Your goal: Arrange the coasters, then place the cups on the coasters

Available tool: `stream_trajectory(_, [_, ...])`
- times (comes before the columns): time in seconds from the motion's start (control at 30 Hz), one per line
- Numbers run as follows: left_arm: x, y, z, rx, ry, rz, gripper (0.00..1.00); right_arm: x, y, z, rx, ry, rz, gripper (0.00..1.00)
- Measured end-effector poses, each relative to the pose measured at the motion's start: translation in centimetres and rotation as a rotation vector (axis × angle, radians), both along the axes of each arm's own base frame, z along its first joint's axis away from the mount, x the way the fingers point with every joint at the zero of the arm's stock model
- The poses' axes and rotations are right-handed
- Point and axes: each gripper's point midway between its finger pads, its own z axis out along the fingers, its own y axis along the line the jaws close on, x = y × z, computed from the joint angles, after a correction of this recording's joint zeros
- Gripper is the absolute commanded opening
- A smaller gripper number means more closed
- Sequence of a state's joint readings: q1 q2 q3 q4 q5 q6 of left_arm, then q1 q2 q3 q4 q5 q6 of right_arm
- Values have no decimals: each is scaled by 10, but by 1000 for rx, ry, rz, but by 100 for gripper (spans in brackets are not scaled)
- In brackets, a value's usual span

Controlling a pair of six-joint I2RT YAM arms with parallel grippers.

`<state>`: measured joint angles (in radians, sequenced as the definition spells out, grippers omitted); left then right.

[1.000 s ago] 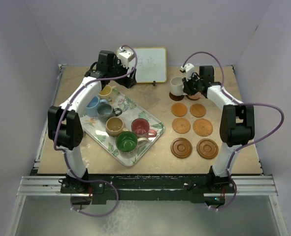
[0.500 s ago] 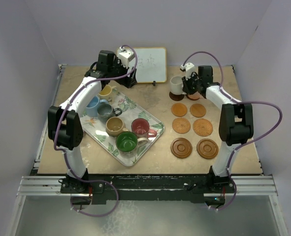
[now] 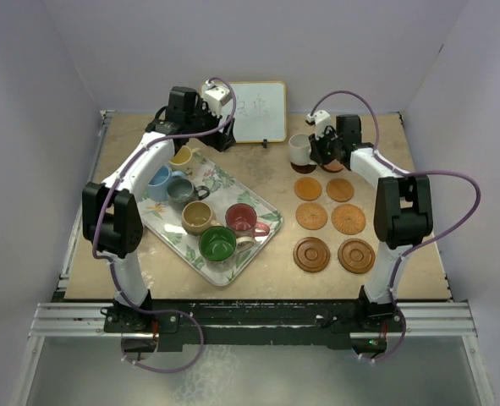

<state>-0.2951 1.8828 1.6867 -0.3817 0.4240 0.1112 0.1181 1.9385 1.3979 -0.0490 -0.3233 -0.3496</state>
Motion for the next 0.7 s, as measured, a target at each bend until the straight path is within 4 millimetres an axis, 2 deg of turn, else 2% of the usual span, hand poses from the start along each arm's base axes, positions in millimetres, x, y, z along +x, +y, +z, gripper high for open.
stream_trajectory(0.27, [0, 0, 0, 0, 0, 0, 79, -4, 0, -5, 0, 2, 9, 15])
stream_trajectory(0.47, [-1, 0, -2, 1, 4, 0, 79, -6, 0, -7, -4, 0, 13, 21])
stream_trajectory(0.7, [-6, 2, -14, 11, 31, 0, 79, -15, -2, -11, -11, 11, 17, 24])
